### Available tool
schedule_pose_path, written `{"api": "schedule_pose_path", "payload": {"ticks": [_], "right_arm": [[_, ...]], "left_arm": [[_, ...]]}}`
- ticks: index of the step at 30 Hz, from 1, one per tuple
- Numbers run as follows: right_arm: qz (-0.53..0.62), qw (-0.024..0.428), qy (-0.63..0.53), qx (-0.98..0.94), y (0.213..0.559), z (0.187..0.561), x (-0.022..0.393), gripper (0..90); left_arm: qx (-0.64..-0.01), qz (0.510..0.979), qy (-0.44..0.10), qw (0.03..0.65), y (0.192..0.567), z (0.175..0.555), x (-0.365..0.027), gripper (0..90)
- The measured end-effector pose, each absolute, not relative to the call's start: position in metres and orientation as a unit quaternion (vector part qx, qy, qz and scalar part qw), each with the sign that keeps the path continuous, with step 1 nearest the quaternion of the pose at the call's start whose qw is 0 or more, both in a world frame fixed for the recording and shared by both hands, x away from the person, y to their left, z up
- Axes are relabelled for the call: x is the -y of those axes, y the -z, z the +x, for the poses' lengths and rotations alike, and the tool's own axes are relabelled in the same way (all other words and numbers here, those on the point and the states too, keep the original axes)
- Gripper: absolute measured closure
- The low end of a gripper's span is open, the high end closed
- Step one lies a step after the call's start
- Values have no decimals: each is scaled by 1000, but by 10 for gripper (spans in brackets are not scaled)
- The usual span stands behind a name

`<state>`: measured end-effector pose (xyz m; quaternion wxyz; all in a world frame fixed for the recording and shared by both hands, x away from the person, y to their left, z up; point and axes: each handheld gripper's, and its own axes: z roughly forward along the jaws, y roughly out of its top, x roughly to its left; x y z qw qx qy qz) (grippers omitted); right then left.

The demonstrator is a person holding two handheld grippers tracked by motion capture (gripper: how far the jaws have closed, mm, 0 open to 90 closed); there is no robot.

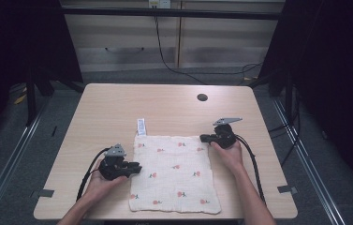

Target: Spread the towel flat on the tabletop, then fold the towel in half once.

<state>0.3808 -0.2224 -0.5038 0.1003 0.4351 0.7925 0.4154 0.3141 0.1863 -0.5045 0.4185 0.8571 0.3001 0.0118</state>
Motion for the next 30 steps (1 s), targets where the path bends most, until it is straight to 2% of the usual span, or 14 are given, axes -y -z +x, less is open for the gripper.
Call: {"api": "schedule_pose_path", "payload": {"ticks": [3,10,13,18,22,24,27,30], "right_arm": [[431,102,-419,-793,502,381,222,872],[429,104,-421,-792,495,380,226,872],[429,103,-422,-792,496,378,225,872],[424,103,-426,-793,495,377,222,872],[426,102,-428,-791,497,378,222,871],[426,102,-429,-790,498,378,223,871],[426,101,-433,-788,500,375,223,871],[428,101,-433,-787,499,374,226,871]], "left_arm": [[-302,852,-14,428,498,319,-187,663],[-350,817,-28,457,479,350,-207,622],[-361,816,-42,449,475,366,-208,572],[-373,810,-46,450,473,393,-207,570],[-392,810,-48,434,486,414,-201,572],[-399,808,-38,433,491,419,-197,585],[-389,814,-57,427,490,421,-188,591],[-388,820,-54,417,492,425,-184,609]]}}
